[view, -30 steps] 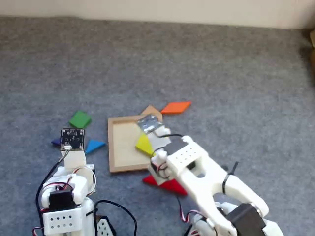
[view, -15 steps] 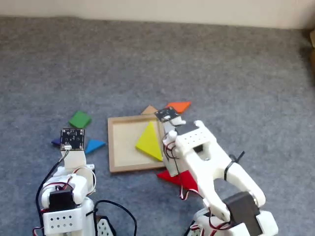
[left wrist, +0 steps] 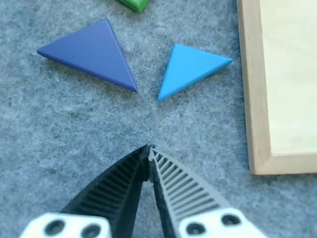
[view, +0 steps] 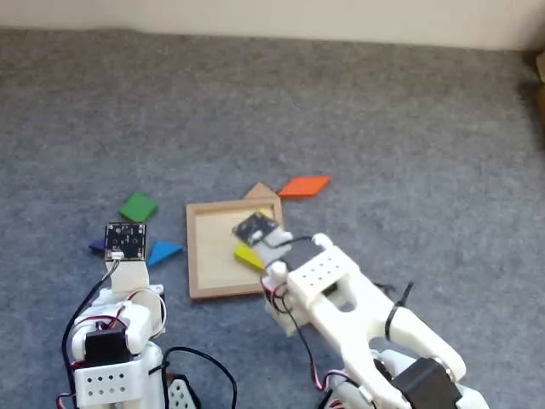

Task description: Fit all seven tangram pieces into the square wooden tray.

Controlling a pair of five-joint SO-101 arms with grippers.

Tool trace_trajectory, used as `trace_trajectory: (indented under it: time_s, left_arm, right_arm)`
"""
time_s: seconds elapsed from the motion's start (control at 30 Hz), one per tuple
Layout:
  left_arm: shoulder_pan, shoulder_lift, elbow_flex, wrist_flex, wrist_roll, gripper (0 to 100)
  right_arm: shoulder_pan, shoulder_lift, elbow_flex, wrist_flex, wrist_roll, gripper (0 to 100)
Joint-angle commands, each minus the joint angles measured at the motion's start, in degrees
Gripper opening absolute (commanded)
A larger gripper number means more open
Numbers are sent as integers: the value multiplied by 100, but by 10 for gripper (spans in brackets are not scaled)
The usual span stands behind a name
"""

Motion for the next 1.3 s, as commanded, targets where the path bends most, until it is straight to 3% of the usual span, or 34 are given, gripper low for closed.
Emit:
trace_trajectory:
  time_s: [0.0,0.67,0.93,1.27]
  left_arm:
    - [-66,-189,110,26,53,13]
    - [-66,-189,110,26,53,13]
    - [-66,-189,110,26,53,13]
    - [-66,-189,110,26,53,13]
  right_arm:
    - [22,-233,637,-980,466,392]
    - [110,-198,875,-1622,1116,389]
    - [110,681,813,-1675,1116,389]
    - [426,699,848,-1657,1108,389]
